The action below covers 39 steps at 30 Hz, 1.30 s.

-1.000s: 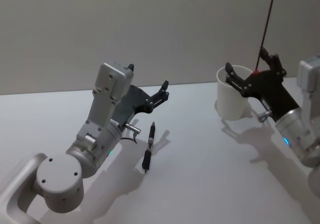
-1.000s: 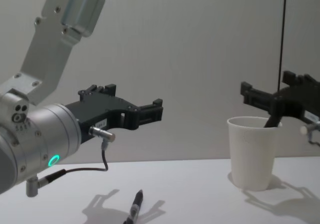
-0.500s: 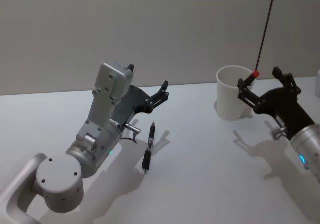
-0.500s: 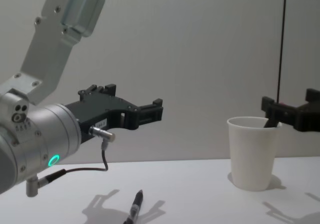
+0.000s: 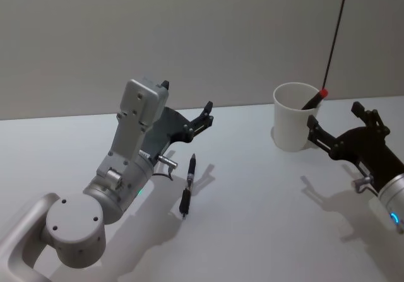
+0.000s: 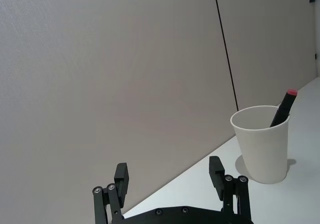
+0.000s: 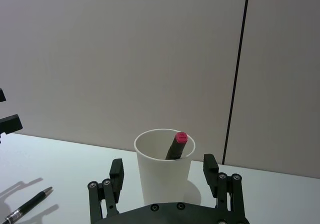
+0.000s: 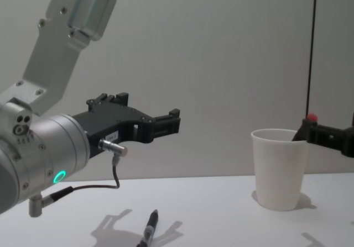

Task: Place the pen into the pen holder.

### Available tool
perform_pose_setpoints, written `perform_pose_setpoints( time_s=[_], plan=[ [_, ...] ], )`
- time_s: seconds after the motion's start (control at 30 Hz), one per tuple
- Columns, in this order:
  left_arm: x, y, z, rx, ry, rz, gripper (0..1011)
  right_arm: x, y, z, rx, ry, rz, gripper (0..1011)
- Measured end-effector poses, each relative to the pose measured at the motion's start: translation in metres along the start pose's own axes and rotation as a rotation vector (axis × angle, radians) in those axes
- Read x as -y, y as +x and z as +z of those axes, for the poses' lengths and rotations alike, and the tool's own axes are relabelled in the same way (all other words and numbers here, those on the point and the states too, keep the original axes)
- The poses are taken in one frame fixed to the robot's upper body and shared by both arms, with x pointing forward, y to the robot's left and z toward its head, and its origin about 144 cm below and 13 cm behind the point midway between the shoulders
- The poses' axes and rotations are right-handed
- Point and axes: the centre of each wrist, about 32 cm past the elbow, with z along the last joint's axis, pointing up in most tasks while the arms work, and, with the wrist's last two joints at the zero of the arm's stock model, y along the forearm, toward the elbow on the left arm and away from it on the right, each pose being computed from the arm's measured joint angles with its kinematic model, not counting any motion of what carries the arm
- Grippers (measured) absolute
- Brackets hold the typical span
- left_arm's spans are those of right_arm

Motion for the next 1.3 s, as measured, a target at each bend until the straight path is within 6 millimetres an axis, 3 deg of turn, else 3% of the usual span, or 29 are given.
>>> perform_pose_setpoints(
  time_s=[0.83, 1.3],
  plan=[
    [-0.001, 0.001, 0.002, -0.024, 0.009, -0.011, 1001, 0.001, -0.001, 0.000, -0.001, -0.002, 0.001, 1002],
    [-0.013, 0.007, 0.009, -0.082, 0.071, -0.048, 1001, 0.001, 0.000, 0.000, 0.000, -0.002, 0.001, 1001]
  ],
)
